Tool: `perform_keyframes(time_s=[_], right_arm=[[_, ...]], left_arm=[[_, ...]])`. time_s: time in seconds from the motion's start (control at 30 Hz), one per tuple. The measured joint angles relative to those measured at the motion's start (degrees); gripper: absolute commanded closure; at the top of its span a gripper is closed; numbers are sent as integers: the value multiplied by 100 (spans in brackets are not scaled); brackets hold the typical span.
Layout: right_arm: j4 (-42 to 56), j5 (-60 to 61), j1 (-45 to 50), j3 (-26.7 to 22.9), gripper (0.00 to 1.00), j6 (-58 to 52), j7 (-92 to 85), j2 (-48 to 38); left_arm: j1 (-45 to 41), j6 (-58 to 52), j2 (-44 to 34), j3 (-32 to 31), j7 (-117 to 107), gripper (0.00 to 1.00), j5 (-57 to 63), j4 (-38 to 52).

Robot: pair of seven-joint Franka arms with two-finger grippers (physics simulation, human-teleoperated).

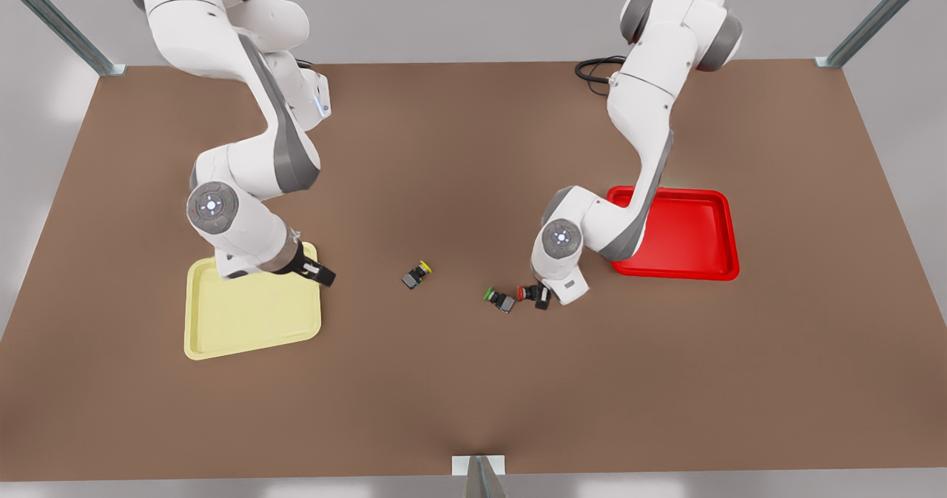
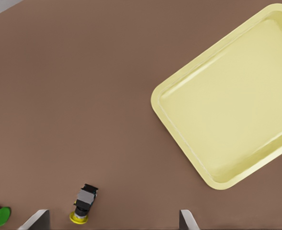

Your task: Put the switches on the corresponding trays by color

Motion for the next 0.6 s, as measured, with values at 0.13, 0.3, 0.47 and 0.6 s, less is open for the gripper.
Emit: perform_keyframes(time_s=[0.13, 0.3, 0.47, 0.6], right_arm=[[87, 27, 731, 12, 0, 72, 561, 249], [281, 29, 920, 82, 0, 457, 729, 771], [401, 2, 1299, 83, 0, 508, 772, 1156], [184, -305, 1454, 58, 0, 633, 785, 1227]], left_arm=[[-9, 15, 240, 0, -109, 0, -38, -4], [0, 407, 396, 0, -364, 0, -133, 0], [49, 526, 468, 0, -362, 0, -298, -5], [79, 526, 564, 0, -523, 0, -334, 0]])
